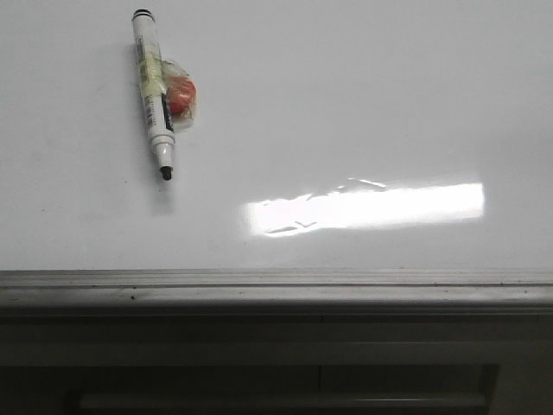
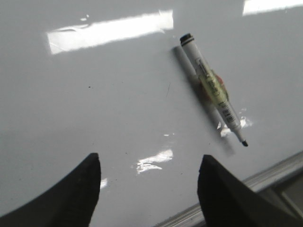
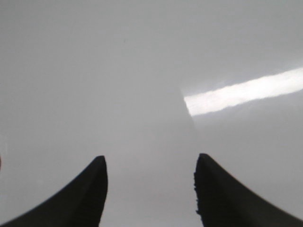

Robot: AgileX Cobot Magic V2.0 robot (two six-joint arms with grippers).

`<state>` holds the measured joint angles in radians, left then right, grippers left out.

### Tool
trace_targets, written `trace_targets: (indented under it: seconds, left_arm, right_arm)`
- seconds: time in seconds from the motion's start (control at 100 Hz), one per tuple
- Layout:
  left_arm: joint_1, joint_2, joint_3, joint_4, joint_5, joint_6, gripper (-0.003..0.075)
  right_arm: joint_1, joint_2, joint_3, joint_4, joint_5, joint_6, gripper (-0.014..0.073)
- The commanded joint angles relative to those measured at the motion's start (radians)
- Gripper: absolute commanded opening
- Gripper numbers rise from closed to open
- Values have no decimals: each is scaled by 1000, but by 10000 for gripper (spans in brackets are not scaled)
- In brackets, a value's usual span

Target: Write number 0 on whiteboard

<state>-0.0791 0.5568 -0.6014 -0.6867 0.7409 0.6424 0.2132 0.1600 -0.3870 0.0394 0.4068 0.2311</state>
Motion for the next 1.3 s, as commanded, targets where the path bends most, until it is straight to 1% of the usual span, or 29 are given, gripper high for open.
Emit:
trace_targets:
  seconds: [0.0,0.07,0.15,0.19,0.2,0.27,0.33,0.37,0.44,0.59,0.74,0.81,0.85,0.9,0.95,0.97,1.0,1.01,1.08,1.13,1.16,1.17,1.2,1.25,1.29]
  left_arm:
    - [-65,116,-119,49,4,-11,406]
    - [-132,206,-196,89,34,-35,405]
    - [-218,301,-271,149,39,-150,398]
    - [-280,344,-296,183,24,-218,387]
    - [-280,351,-300,187,24,-231,387]
    - [-372,416,-322,236,-24,-362,385]
    - [-457,469,-323,269,-91,-485,385]
    - [-492,499,-323,291,-120,-534,385]
    - [-542,566,-323,303,-166,-603,386]
    - [-562,664,-323,298,-252,-667,386]
    - [-562,730,-323,298,-304,-667,384]
    - [-562,754,-323,298,-304,-667,351]
    - [-562,763,-323,297,-295,-667,302]
    - [-562,770,-323,297,-276,-667,220]
    - [-562,770,-323,299,-250,-664,97]
    - [-562,770,-323,299,-244,-658,65]
    - [-562,770,-323,301,-228,-642,-16]
    - [-562,770,-323,301,-225,-633,-20]
    - [-567,755,-327,298,-189,-573,-20]
    - [-577,736,-336,298,-158,-516,-20]
    - [-588,725,-344,298,-136,-472,-20]
    - [-598,718,-349,298,-125,-445,-20]
    - [-610,706,-359,298,-109,-384,-20]
    - [-642,682,-383,300,-67,-262,-20]
    - [-675,666,-405,306,-30,-159,-20]
  right_arm:
    - [9,66,-48,-15,-48,-37,365]
    - [13,97,-52,-15,-48,-37,365]
    - [13,127,-53,-15,-48,-37,365]
    - [13,137,-53,-14,-48,-37,365]
    - [13,139,-53,-14,-48,-37,365]
    - [13,149,-53,-14,-48,-37,365]
    - [13,154,-53,-14,-48,-37,365]
    - [13,154,-53,-14,-48,-37,365]
    - [13,154,-54,-14,-48,-37,365]
    - [13,154,-54,-14,-48,-37,365]
    - [13,154,-54,-12,-48,-37,365]
    - [13,154,-54,-12,-46,-37,361]
    - [13,154,-54,-12,-44,-37,361]
    - [14,154,-56,-5,-42,-37,361]
    - [21,154,-69,-4,-37,-39,361]
    - [24,154,-74,-1,-32,-45,361]
    - [30,154,-84,4,-28,-59,361]
    - [32,154,-91,7,-28,-64,361]
    - [61,160,-130,64,-24,-168,361]
    - [96,173,-166,142,-6,-291,361]
    - [116,186,-189,211,12,-393,361]
    - [128,194,-201,242,24,-436,361]
    - [151,214,-227,289,57,-504,361]
    - [195,260,-275,415,134,-685,361]
    - [228,308,-315,483,197,-783,361]
